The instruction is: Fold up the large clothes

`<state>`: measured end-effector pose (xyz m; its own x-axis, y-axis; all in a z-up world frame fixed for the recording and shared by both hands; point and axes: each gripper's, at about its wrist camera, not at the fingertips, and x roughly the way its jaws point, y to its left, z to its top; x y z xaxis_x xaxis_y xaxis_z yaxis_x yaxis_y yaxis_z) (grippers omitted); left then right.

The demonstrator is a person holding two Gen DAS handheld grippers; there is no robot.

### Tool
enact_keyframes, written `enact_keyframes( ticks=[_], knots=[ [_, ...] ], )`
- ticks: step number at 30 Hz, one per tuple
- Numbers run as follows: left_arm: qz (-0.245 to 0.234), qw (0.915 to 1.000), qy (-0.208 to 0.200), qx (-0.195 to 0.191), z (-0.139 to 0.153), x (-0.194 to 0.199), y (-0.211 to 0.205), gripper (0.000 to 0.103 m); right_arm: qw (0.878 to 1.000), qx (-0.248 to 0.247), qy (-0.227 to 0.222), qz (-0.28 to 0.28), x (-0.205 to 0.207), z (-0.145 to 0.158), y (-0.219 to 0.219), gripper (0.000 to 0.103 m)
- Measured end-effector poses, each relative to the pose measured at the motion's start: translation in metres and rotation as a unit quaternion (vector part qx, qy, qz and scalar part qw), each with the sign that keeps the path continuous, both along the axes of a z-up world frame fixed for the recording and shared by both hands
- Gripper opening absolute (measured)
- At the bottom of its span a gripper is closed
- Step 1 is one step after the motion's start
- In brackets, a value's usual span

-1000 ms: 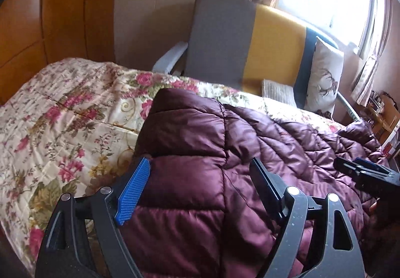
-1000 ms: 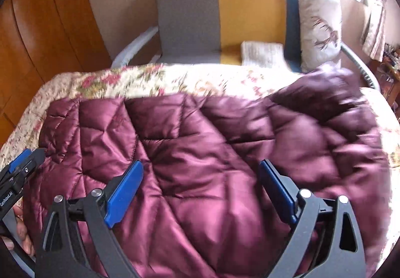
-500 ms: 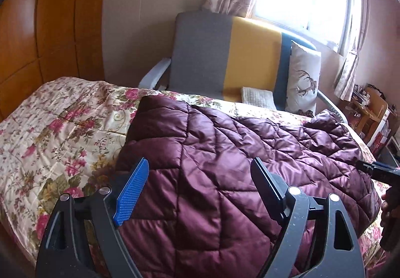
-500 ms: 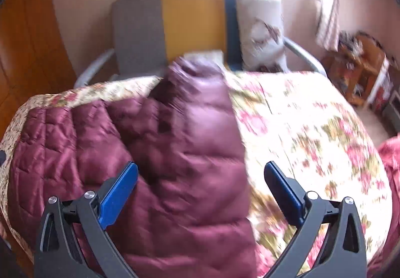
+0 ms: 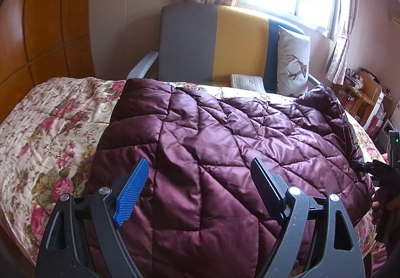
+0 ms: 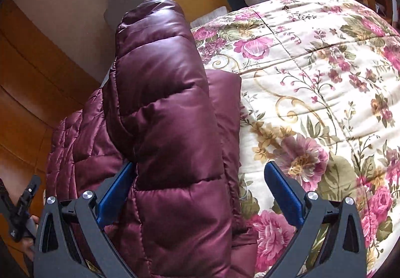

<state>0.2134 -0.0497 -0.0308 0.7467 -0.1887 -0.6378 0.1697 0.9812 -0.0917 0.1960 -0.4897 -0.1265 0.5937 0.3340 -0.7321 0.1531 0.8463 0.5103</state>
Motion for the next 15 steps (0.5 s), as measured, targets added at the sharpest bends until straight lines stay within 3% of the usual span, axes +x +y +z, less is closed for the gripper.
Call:
enact_keyframes(
  ticks=[6,15],
  knots=[
    [-0.001,0.9994,0.033,-0.005,-0.022,0.014,0.002,0.082,0.992,0.119,0.026,0.028,-0.013,-0.027,-0.022,0.101],
    [-0.012,0.9995,0.028,-0.004,-0.030,0.016,0.009,0.082,0.991,0.132,0.001,0.037,-0.034,-0.030,-0.029,0.101]
  ],
)
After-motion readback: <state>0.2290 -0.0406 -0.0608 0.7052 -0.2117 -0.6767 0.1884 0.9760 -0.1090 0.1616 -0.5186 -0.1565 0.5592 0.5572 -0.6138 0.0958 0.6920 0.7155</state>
